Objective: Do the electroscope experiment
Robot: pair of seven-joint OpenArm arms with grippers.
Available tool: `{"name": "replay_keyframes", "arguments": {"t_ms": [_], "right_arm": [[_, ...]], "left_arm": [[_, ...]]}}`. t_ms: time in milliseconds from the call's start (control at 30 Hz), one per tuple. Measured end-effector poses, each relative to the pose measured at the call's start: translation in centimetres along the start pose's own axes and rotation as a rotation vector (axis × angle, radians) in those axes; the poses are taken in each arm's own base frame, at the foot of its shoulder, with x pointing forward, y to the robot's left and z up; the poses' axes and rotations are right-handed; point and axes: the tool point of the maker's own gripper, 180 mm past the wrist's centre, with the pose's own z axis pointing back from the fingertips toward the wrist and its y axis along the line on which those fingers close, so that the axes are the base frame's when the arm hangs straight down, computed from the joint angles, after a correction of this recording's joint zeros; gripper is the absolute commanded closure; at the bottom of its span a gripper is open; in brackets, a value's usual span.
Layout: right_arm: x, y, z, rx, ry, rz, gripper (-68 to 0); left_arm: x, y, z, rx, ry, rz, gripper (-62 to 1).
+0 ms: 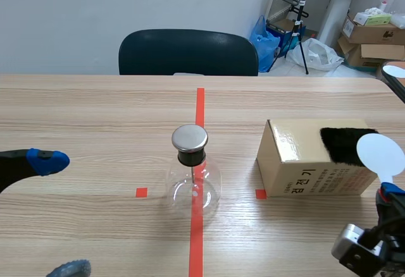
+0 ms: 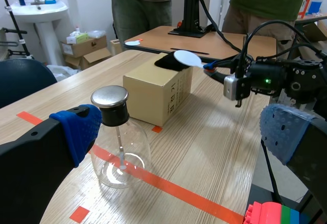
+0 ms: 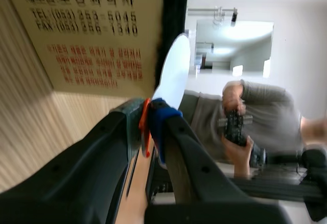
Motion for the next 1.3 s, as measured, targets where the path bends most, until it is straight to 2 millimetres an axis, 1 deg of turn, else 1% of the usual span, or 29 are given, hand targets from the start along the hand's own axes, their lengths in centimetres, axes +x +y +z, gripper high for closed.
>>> {"name": "replay_keyframes", "arguments": {"t_ms": [67,100,133,200,233,267,333,367,400,467,500,533,633,667,700,767,800,833,900,933,967,1000,1067,1100,1133,1200,1233,1267,1300], "right_arm": [[2.6,0.0,0.3,0.006,-0.17,0.023,-1.0],[2.9,0.0,0.2,0.004,-0.171,0.019,-1.0],[2.3,0.1,-0.1,-0.001,-0.108,0.002,-1.0],[-0.4,0.0,-0.2,-0.012,0.071,-0.035,-1.0],[-0.9,0.1,-0.2,-0.007,0.09,-0.039,-1.0],[-0.4,0.0,-0.2,0.0,0.04,-0.026,-1.0],[2.1,0.0,0.0,0.01,-0.14,0.007,-1.0],[2.9,0.1,0.1,0.012,-0.179,0.01,-1.0],[2.9,0.1,0.0,0.008,-0.157,0.007,-1.0],[0.3,0.1,-0.3,-0.002,0.025,-0.025,-1.0],[-0.6,0.2,-0.2,-0.003,0.077,-0.033,-1.0],[-0.8,0.2,-0.2,0.003,0.069,-0.03,-1.0],[2.7,0.5,0.1,0.033,-0.169,0.001,-1.0],[3.0,0.5,0.1,0.031,-0.174,0.0,-1.0],[2.6,0.4,-0.1,0.019,-0.13,-0.002,-1.0],[-0.2,0.2,-0.3,0.002,0.054,-0.028,-1.0],[-1.0,0.4,-0.2,0.01,0.096,-0.035,-1.0],[-0.9,0.5,-0.2,0.021,0.067,-0.033,-1.0],[1.4,0.5,-0.1,0.034,-0.093,-0.005,-1.0],[2.2,0.5,0.0,0.035,-0.138,-0.003,-1.0],[2.2,0.5,-0.1,0.031,-0.125,-0.006,-1.0],[1.5,0.5,-0.2,0.022,-0.062,-0.013,-1.0],[-1.3,0.4,-0.2,0.011,0.116,-0.038,-1.0],[-1.8,0.6,-0.1,0.021,0.131,-0.049,-1.0],[-1.0,0.7,-0.1,0.033,0.065,-0.042,-1.0],[1.7,0.5,0.0,0.035,-0.114,-0.015,-1.0],[2.3,0.4,0.1,0.031,-0.149,-0.007,-1.0],[2.3,0.3,0.0,0.019,-0.129,-0.012,-1.0],[1.4,0.2,-0.2,0.004,-0.048,-0.021,-1.0]], "left_arm": [[0.0,0.0,0.0,0.0,0.0,0.0,-62.3],[0.0,0.0,0.0,0.0,0.0,0.0,-62.3],[0.0,0.0,0.0,0.0,0.0,0.0,-62.3],[0.0,0.0,0.0,0.0,0.0,0.0,-62.3],[0.0,0.0,0.0,0.0,0.0,0.0,-62.3],[0.0,0.0,0.0,0.0,0.0,0.0,-62.3],[0.0,0.0,0.0,0.0,0.001,0.0,-62.3],[0.0,0.0,0.0,0.0,0.0,0.0,-62.3],[0.0,0.0,0.0,0.0,0.0,0.0,-62.3],[0.0,0.0,0.0,0.0,0.0,0.0,-62.3],[0.0,0.0,0.0,0.0,-0.001,0.0,-62.3],[0.0,0.0,0.0,0.0,0.0,0.0,-62.3],[0.0,0.0,0.0,0.0,0.0,0.0,-62.3],[0.0,0.0,0.0,0.0,0.0,0.0,-62.3],[0.0,0.0,0.0,0.0,0.0,0.0,-62.3],[0.0,0.0,0.0,0.0,0.0,0.0,-62.3],[0.0,0.0,0.0,0.0,-0.001,0.0,-62.3],[0.0,0.0,0.0,0.0,0.0,0.0,-62.3],[0.0,0.0,0.0,0.0,-0.001,0.0,-62.3],[0.0,0.0,0.0,0.0,0.0,0.0,-62.3],[0.0,0.0,0.0,0.0,0.0,0.0,-62.3],[0.0,0.0,0.0,0.0,0.0,0.0,-62.3],[0.0,0.0,0.0,0.0,0.0,0.0,-62.3],[0.0,0.0,0.0,0.0,0.0,0.0,-62.3],[0.0,0.0,0.0,0.0,0.0,0.0,-62.3],[0.0,0.0,0.0,0.0,0.0,0.0,-62.3],[0.0,0.0,0.0,0.0,0.0,0.0,-62.3],[0.0,0.0,0.0,0.0,0.0,0.0,-62.3],[0.0,0.0,0.0,0.0,0.0,0.0,-62.3]]}}
